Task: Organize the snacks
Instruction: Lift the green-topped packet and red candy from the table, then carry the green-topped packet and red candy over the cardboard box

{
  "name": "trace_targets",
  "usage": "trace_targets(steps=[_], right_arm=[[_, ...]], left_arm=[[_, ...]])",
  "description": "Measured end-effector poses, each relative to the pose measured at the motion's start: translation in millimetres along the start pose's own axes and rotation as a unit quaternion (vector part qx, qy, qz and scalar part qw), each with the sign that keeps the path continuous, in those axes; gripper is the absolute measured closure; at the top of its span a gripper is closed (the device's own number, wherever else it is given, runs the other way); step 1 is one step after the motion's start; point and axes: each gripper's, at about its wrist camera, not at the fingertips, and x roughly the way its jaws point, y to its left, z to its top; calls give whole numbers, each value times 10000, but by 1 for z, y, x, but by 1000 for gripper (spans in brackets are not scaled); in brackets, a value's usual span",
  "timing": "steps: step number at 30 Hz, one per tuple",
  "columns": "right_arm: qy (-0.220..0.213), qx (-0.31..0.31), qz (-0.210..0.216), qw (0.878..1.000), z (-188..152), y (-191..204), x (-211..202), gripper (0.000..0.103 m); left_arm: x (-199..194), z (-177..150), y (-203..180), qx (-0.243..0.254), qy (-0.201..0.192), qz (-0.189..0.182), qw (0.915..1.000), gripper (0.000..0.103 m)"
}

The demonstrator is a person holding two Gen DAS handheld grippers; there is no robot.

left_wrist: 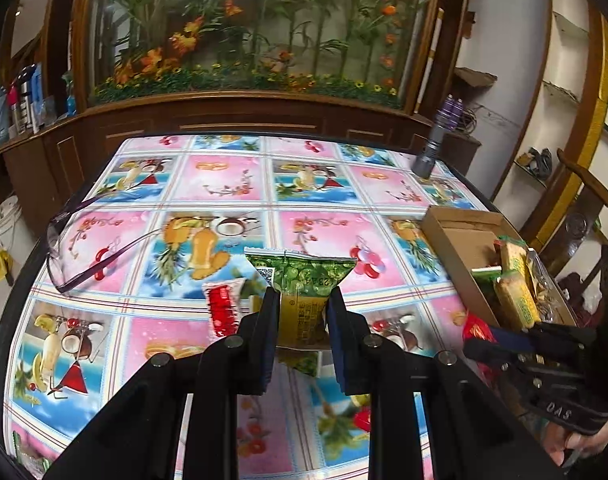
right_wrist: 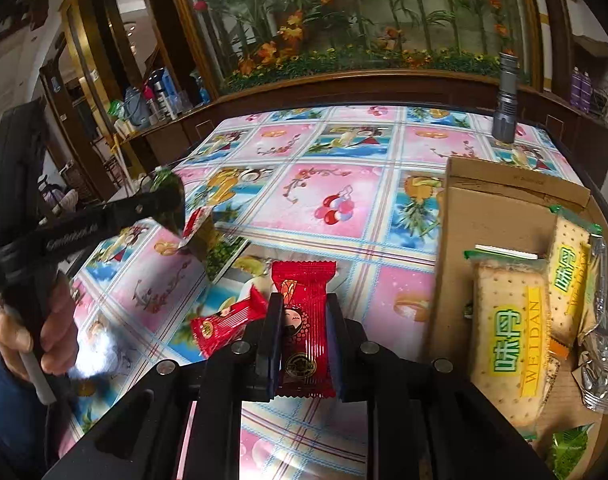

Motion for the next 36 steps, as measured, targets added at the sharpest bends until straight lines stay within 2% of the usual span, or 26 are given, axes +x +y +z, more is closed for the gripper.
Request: trace_targets(steps=[5,11,17,36], right_arm=[[-103,159,39,9998,3,-8,-4,82],[-157,337,73,9993,5,-16,-8,82],[-208,338,37,9992,4,-16,-11,82],[-427,570,10,9975,8,-28,-24,82]], left_arm=[[2,-3,-12,167,18,-12,9999,81],[3,-5,-19,102,62,-82,9999,81],[3,-9,-32,347,66,-77,9993,81],[6,-10,-29,315,88,-64,9994,81]])
